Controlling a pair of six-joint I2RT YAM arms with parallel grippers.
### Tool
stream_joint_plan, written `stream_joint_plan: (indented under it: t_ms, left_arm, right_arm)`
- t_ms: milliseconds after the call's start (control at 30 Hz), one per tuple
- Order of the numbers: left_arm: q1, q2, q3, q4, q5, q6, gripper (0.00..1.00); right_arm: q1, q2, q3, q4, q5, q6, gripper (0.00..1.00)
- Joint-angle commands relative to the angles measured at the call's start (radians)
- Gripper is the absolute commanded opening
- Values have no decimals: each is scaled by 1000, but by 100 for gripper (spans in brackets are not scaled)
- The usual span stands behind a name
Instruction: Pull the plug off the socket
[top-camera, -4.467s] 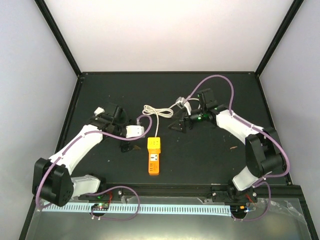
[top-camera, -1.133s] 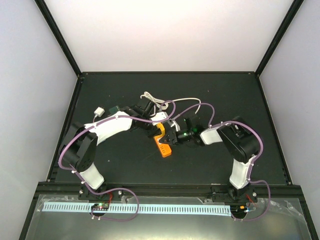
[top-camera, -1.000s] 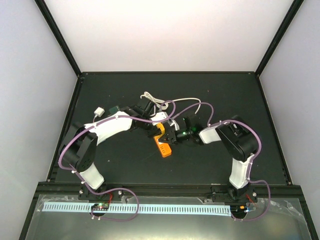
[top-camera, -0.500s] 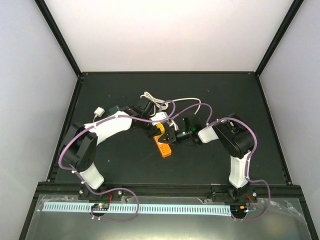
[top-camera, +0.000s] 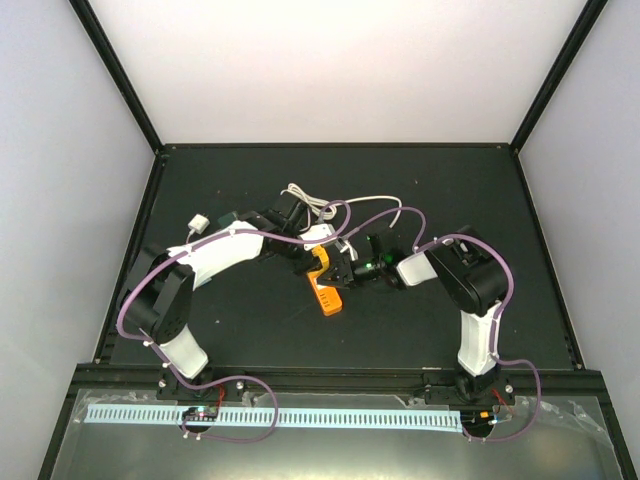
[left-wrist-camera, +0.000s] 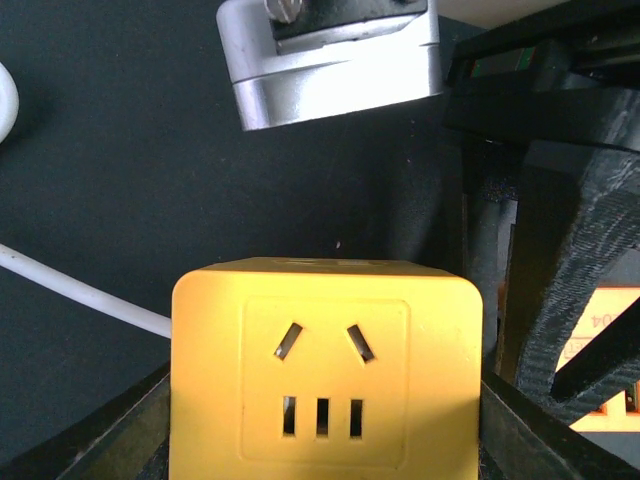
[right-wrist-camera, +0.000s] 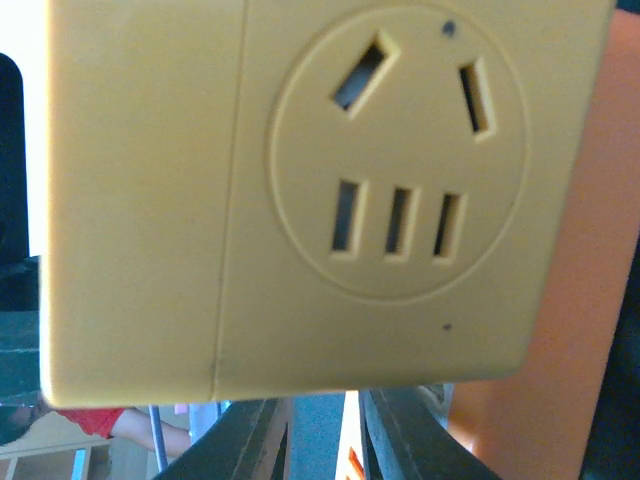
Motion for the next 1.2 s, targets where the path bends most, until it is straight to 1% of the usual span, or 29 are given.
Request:
stream_joint_plan:
  t_ms: [0, 133, 333, 433, 633, 800, 900, 967, 1067, 1167]
  left_arm:
    - [-1, -67, 64, -33, 46, 40, 17]
    - [-41, -80, 26, -16, 11, 81, 16]
    - [-64, -89, 1, 18, -48, 86, 15]
    - [-63, -90, 15, 19, -61, 62, 14]
    - [-53, -61, 78, -40, 28, -8, 14]
    - [-53, -70, 80, -30, 35, -10, 12]
    - [-51, -68, 93, -55, 45, -16, 11]
    - [-47, -65, 106, -77, 76, -22, 11]
    - [-50, -74, 93, -71, 88, -13, 11]
    - [-66, -99, 58, -49, 81, 9, 11]
  right_arm:
    - [-10, 64, -22, -106, 87, -2, 24]
    - [-13, 77, -15, -110, 83, -3, 23]
    - [-19, 78, -13, -122, 92, -14, 23]
    - [-19, 78, -10, -133, 97, -23, 22]
    - [-19, 79, -5, -162, 116, -46, 20]
    - [-19, 80, -2, -172, 119, -57, 19]
    - [-19, 82, 1, -185, 126, -65, 17]
    - [-19, 82, 5, -196, 134, -74, 16]
    - [-19, 82, 8, -206, 141, -80, 15]
    - [-19, 82, 14, -219, 152, -92, 11]
